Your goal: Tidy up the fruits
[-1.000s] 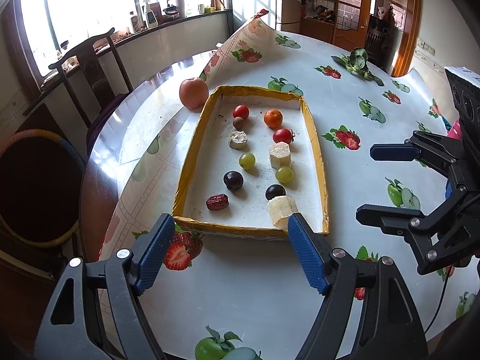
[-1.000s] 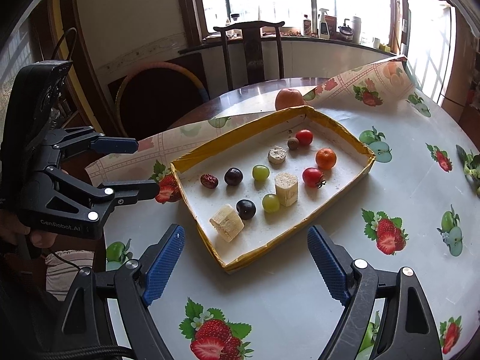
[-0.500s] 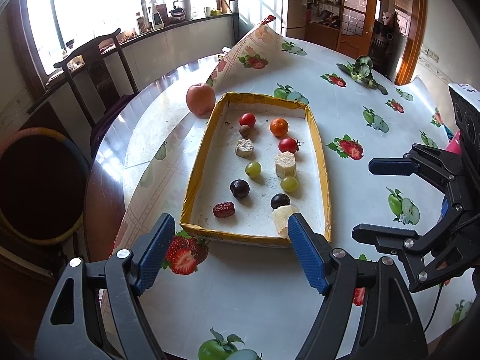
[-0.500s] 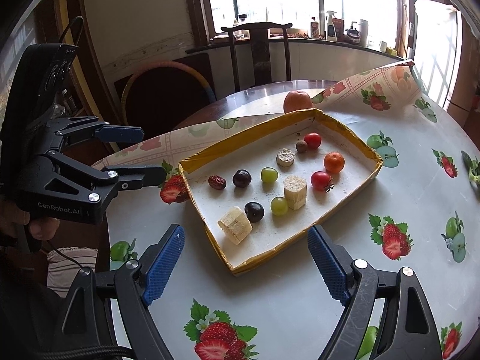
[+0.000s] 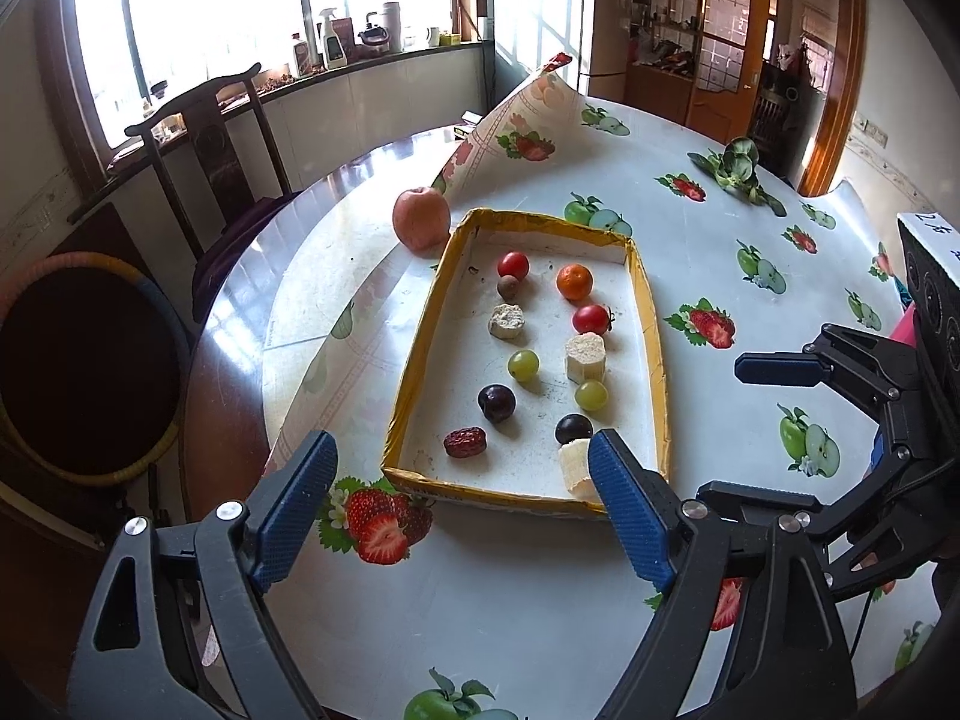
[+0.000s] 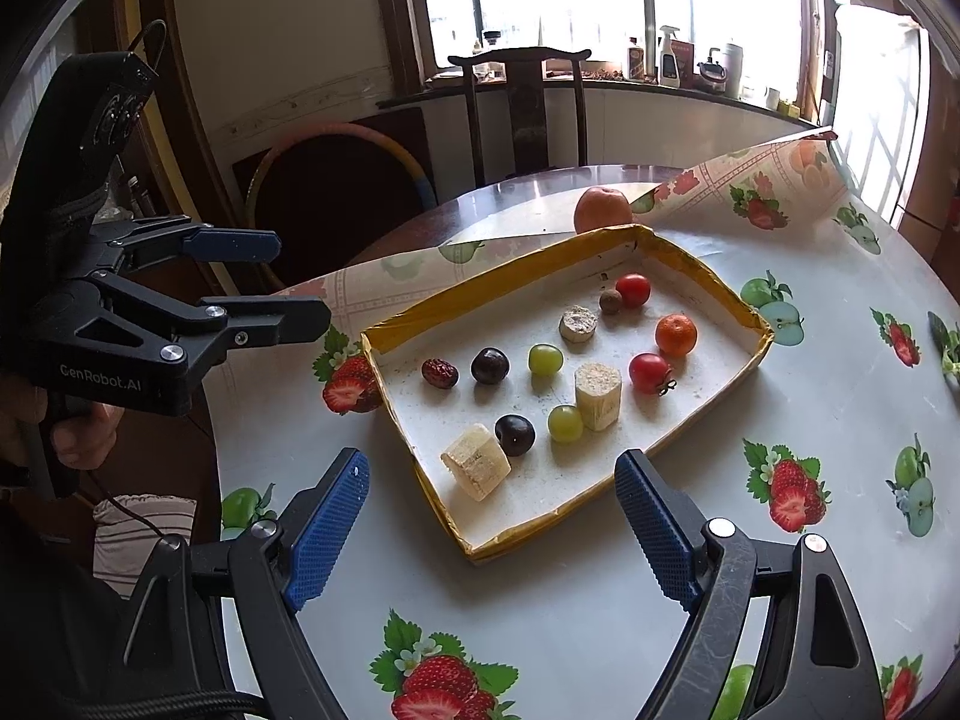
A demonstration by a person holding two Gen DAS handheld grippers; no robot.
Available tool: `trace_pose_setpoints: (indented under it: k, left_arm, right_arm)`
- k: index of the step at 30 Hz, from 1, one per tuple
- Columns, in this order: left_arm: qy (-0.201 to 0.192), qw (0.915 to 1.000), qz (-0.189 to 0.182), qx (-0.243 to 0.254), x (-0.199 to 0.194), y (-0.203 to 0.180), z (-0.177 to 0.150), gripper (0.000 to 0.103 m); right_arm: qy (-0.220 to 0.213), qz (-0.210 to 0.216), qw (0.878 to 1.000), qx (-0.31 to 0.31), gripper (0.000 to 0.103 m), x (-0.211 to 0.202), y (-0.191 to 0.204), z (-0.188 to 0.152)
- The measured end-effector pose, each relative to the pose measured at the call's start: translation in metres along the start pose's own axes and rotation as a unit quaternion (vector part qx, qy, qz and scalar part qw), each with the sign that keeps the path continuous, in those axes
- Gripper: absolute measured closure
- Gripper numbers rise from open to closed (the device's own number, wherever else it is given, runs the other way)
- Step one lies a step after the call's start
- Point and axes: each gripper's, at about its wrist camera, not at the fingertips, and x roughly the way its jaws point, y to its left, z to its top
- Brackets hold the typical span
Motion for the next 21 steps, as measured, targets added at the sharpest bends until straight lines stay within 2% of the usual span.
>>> trace_pose_setpoints:
  k: [21]
  left_arm:
    - [0.008,0.9999,0.005,0.003,0.0044,-0.0065,-0.0037,0.017]
  right_arm:
    - [0.001,0.005,1.000,0.000,0.017,0.0041,0.0036,0.0013]
